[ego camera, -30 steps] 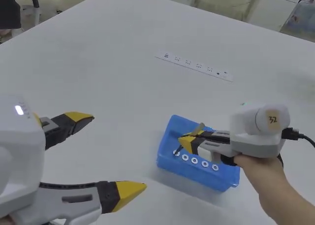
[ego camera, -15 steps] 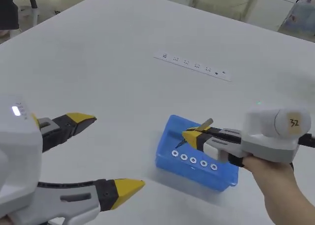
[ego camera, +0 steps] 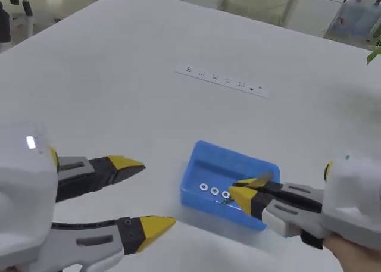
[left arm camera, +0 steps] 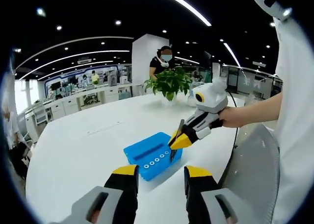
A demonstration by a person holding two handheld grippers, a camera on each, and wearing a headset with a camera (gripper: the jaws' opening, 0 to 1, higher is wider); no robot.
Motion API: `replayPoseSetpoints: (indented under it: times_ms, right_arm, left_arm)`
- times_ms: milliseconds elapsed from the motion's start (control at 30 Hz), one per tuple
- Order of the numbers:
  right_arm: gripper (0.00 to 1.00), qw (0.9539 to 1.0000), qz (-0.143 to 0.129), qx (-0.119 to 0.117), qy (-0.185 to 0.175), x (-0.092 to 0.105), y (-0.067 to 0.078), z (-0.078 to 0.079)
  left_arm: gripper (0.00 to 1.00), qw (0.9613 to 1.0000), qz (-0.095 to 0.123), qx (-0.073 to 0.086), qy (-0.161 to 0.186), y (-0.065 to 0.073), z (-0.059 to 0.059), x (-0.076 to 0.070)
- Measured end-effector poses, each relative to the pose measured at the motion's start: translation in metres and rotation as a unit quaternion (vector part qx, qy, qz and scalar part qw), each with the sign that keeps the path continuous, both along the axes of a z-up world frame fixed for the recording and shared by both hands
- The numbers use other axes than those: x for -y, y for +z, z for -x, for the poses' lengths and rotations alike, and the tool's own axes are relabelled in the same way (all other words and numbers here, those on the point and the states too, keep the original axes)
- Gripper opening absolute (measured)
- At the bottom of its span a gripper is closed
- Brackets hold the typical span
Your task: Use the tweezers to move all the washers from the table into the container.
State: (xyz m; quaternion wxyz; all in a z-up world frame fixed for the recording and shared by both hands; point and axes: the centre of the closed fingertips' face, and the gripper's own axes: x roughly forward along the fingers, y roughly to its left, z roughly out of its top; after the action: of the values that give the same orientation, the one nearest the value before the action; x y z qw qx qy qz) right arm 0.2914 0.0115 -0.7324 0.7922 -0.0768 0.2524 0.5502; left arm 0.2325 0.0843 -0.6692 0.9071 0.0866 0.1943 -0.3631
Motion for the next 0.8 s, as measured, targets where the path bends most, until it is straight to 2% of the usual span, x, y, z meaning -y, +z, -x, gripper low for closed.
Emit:
replayPoseSetpoints:
  times_ms: [67,167,233,300,400,433,533,700,800]
  right_arm:
    - [0.03,0.9997,0.019,-0.003,0.015,0.004,-0.008,0.013]
    - [0.03,0.9992,0.028,-0.008,0.026,0.005,-0.015,0.026]
    - [0.03,0.9986,0.036,-0.014,0.036,0.005,-0.02,0.037]
    - [0.03,0.9983,0.041,-0.017,0.039,0.004,-0.025,0.044]
    - [0.03,0.9983,0.027,-0.032,0.041,-0.002,-0.026,0.055]
    - [0.03,0.9983,0.025,-0.033,0.042,-0.005,-0.027,0.059]
    - [0.03,0.9979,0.028,-0.031,0.05,-0.009,-0.027,0.066]
    - [0.03,0.9965,0.029,-0.025,0.075,-0.017,-0.025,0.075]
    - [0.03,0.9929,0.053,-0.001,0.107,-0.02,-0.027,0.081]
  left_arm:
    - [0.3,0.9999,0.0,-0.002,-0.014,0.0,0.0,0.008]
    - [0.27,0.9993,0.003,-0.004,-0.038,0.0,0.001,0.021]
    - [0.25,0.9968,0.002,-0.007,-0.08,-0.002,0.007,0.035]
    - [0.23,0.9932,-0.003,-0.018,-0.115,-0.007,0.013,0.048]
    - [0.21,0.9872,-0.023,-0.039,-0.153,-0.018,0.019,0.064]
    - [0.2,0.9868,-0.023,-0.037,-0.156,-0.018,0.018,0.067]
    - [0.19,0.9849,-0.02,-0.046,-0.166,-0.021,0.018,0.076]
    - [0.15,0.9814,-0.027,-0.054,-0.182,-0.024,0.018,0.082]
    - [0.11,0.9786,-0.03,-0.059,-0.195,-0.024,0.02,0.083]
